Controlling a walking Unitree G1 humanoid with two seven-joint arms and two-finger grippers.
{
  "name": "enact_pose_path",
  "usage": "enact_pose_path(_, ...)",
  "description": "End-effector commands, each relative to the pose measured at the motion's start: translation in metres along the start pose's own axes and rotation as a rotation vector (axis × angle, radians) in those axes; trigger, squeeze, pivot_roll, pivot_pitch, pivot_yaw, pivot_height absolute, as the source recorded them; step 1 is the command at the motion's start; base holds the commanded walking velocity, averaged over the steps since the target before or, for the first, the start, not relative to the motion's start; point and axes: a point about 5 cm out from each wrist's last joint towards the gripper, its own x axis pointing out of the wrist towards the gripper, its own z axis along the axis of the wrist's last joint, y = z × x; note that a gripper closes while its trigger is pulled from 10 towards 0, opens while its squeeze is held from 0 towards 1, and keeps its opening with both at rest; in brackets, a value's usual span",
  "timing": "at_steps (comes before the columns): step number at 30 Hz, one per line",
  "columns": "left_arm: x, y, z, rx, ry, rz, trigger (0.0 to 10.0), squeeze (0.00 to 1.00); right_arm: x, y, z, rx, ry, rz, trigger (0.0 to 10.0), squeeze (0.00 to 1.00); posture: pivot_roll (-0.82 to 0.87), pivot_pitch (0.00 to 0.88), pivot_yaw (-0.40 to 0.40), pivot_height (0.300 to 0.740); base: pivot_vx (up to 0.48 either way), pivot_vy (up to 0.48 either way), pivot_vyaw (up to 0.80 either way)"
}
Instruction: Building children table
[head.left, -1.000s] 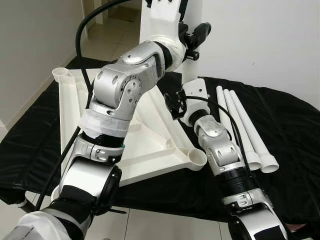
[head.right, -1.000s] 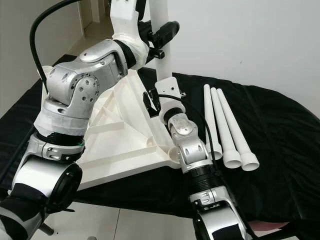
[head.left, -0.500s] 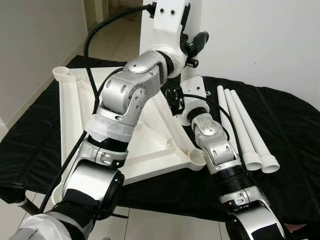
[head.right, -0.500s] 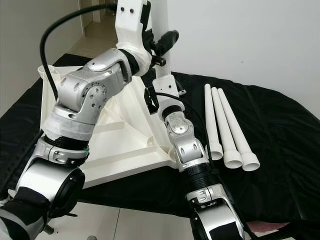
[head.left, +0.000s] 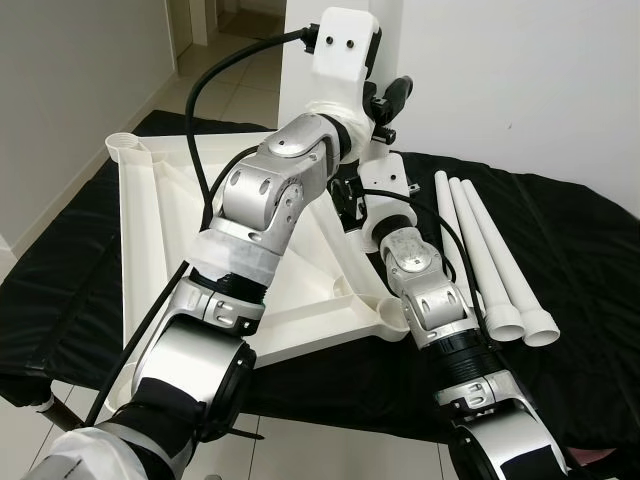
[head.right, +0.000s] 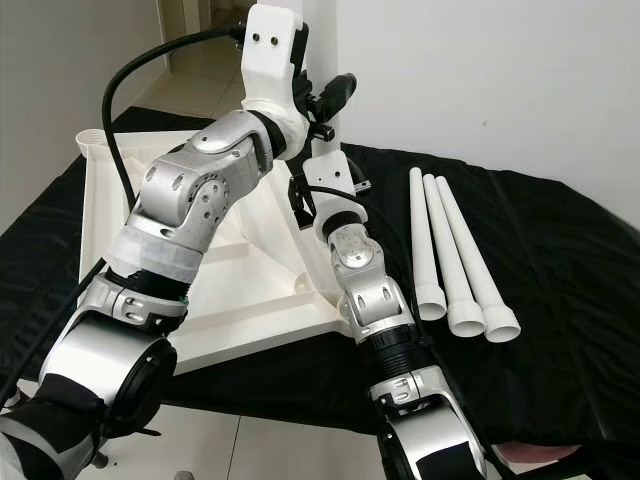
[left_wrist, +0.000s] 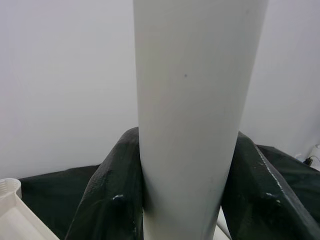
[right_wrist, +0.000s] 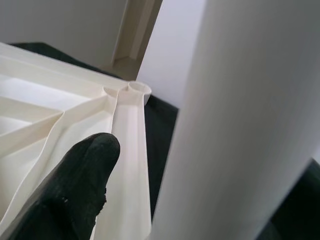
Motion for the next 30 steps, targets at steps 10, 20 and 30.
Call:
enact_pose_path(10,0.03,-0.024,-0.004,0.022,-0.014,-0.039,10.0,0.0,0.001,-0.004,-0.012,0.001,0.06,-0.023,10.0,0.0,0.02,0.0,-0.098,0.74,0.0,0.0,0.0)
enact_pose_path(20,0.043,-0.09,-0.06,0.022,0.055,-0.059,10.0,0.0,0.003,-0.009,-0.019,0.027,0.089,-0.061,7.3,0.0,0.02,0.0,-0.1,0.74,0.0,0.0,0.0)
enact_pose_path(30,0.026,-0.121,-0.121,0.026,0.111,-0.054,10.0,0.0,0.003,-0.014,-0.027,0.055,0.118,-0.088,0.0,0.0,0.03,0.0,-0.105,0.74,0.0,0.0,0.0)
